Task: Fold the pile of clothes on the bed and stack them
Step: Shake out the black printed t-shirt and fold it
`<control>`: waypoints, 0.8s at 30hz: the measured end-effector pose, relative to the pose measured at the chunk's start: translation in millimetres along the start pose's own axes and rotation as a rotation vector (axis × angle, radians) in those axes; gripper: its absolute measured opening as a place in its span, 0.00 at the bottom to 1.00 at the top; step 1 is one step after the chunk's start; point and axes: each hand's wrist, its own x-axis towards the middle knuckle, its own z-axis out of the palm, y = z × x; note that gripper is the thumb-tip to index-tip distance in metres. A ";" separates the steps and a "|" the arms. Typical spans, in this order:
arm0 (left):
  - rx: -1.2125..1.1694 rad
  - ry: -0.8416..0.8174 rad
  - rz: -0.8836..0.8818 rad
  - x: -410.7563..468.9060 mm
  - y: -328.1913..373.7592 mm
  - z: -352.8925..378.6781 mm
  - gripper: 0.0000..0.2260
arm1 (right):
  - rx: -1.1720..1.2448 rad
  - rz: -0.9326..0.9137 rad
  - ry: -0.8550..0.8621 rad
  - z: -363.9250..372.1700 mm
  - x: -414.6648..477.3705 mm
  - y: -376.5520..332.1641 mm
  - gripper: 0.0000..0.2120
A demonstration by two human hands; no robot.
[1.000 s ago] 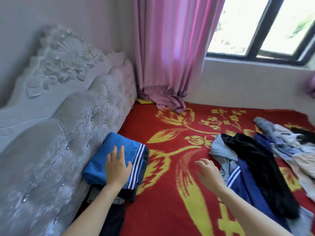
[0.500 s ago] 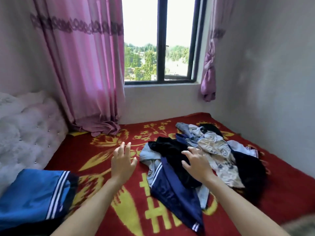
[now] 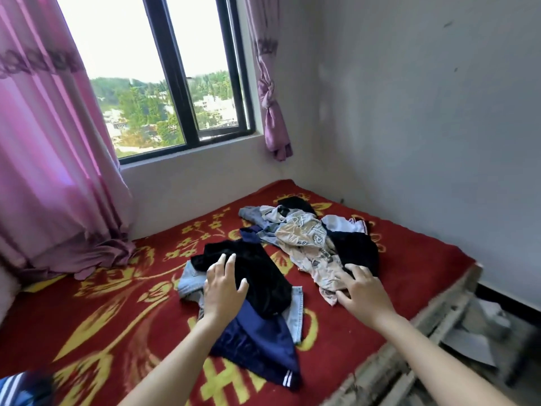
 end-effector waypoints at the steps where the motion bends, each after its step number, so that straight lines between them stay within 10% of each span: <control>1: -0.012 -0.005 -0.004 6.3 -1.7 5.2 0.27 | 0.000 0.004 -0.012 0.1 2.6 5.0 0.22; 24: 0.065 -0.142 -0.502 72.0 -71.2 132.5 0.24 | 0.166 -0.068 -0.604 186.3 145.3 33.8 0.22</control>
